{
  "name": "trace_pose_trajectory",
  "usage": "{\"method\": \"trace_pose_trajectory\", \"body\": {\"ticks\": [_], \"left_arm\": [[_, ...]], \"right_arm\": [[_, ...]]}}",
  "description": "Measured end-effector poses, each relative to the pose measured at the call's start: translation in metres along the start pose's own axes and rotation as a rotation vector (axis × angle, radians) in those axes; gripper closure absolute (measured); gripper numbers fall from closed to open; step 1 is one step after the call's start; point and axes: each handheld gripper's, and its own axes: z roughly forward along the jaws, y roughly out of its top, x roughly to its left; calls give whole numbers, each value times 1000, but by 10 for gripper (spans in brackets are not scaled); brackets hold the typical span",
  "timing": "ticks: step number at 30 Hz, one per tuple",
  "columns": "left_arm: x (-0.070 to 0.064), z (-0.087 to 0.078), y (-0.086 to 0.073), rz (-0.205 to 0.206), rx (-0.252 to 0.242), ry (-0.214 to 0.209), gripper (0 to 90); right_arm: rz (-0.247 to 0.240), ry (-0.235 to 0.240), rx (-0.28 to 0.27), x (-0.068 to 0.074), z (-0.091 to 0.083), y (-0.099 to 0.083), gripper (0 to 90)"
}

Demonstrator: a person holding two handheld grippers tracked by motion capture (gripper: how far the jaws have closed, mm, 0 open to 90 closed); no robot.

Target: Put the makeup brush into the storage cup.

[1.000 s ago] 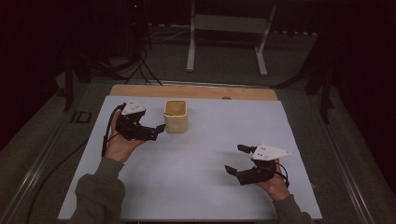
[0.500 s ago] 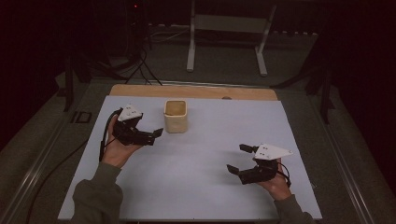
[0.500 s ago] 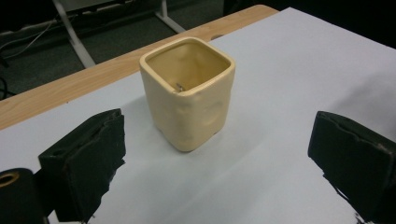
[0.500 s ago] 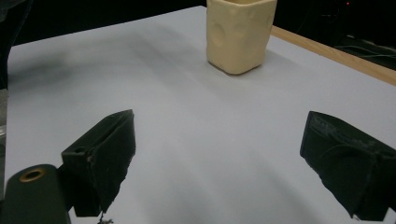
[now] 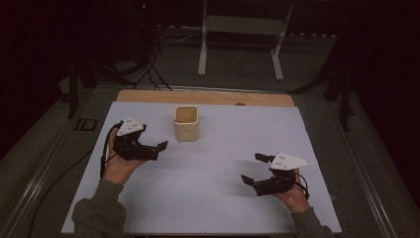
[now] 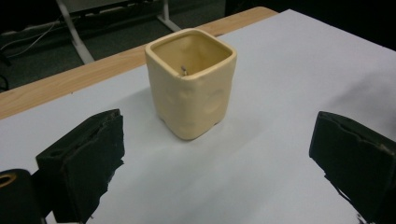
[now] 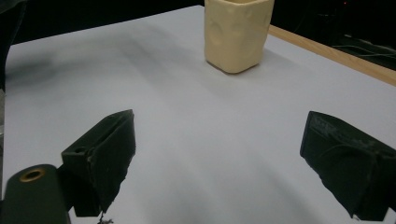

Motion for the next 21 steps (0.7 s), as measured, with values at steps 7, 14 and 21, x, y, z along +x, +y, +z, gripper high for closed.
{"method": "trace_pose_trajectory", "body": {"ticks": [7,14,21], "left_arm": [[0,-6,-10,-4,-3,-1,41],[-1,-14,-20,-9,-8,3,41],[-2,-21,-32,-16,-13,9,40]], "right_arm": [[2,-12,-7,-2,-3,-1,104],[14,-29,-12,-4,-8,-2,104],[23,-44,-14,-5,-14,-5,104]]}}
